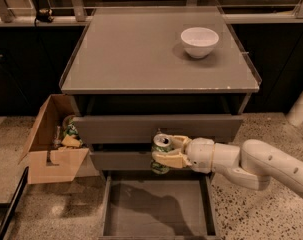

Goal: Place green can into bottom drawer

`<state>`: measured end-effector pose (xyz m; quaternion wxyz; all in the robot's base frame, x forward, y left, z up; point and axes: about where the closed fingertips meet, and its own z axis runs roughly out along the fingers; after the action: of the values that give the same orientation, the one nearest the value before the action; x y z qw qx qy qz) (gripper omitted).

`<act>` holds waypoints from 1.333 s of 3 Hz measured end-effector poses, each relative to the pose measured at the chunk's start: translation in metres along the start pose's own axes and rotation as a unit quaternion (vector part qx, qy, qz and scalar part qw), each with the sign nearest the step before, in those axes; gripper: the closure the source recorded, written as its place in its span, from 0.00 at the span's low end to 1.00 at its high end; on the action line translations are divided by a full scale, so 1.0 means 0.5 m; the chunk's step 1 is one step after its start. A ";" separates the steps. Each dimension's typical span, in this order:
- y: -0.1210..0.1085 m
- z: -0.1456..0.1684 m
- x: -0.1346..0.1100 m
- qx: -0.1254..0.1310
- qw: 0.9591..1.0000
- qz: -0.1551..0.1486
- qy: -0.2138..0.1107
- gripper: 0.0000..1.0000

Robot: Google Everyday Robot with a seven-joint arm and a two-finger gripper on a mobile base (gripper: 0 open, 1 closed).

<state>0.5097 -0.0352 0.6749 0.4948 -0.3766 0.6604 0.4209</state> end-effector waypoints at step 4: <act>-0.015 0.022 0.123 0.062 0.997 -0.024 -0.043 1.00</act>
Offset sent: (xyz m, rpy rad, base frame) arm -0.0015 0.0003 0.0028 -0.0191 -0.0468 -0.0381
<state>0.5062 -0.0328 0.6120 0.5557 -0.3424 0.6539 0.3827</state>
